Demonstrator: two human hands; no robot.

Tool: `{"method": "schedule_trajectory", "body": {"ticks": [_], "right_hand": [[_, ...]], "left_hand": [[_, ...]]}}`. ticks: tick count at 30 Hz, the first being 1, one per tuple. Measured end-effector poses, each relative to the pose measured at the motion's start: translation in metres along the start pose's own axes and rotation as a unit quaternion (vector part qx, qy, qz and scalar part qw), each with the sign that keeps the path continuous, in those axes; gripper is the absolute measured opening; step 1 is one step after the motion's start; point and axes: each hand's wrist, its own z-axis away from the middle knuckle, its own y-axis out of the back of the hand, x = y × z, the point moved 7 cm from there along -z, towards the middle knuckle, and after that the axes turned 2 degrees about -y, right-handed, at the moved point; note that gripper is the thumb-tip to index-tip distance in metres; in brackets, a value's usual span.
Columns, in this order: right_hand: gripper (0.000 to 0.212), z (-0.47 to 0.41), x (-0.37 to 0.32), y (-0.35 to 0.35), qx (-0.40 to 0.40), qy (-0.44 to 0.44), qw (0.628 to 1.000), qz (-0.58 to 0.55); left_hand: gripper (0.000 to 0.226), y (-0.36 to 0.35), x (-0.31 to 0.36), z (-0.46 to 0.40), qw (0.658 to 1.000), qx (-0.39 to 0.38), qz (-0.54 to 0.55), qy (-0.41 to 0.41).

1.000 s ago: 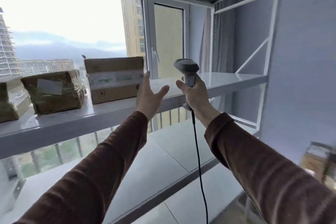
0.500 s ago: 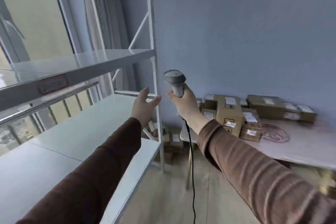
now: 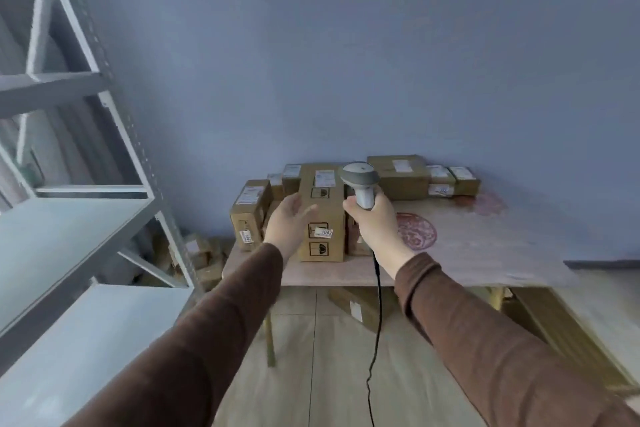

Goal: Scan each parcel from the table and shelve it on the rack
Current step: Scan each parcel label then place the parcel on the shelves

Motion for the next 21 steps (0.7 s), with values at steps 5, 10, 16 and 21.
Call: {"method": "schedule_trajectory", "body": {"ticks": [5, 10, 16, 21], "right_hand": [[0.017, -0.069, 0.048, 0.076, 0.036, -0.024, 0.999, 0.022], [0.015, -0.120, 0.102, 0.112, 0.063, -0.069, 0.994, 0.050], [0.016, -0.176, 0.171, 0.122, 0.071, -0.115, 0.990, 0.050], [0.018, -0.227, 0.223, 0.108, 0.069, -0.149, 0.984, 0.066]], "left_hand": [[0.063, -0.109, -0.013, -0.048, 0.999, -0.041, 0.004, 0.031], [0.047, -0.178, -0.040, -0.091, 0.997, -0.058, -0.007, 0.058], [0.056, -0.220, -0.091, -0.146, 0.992, -0.049, -0.048, 0.110], [0.055, -0.238, -0.139, -0.201, 0.986, -0.038, -0.059, 0.153]]}}
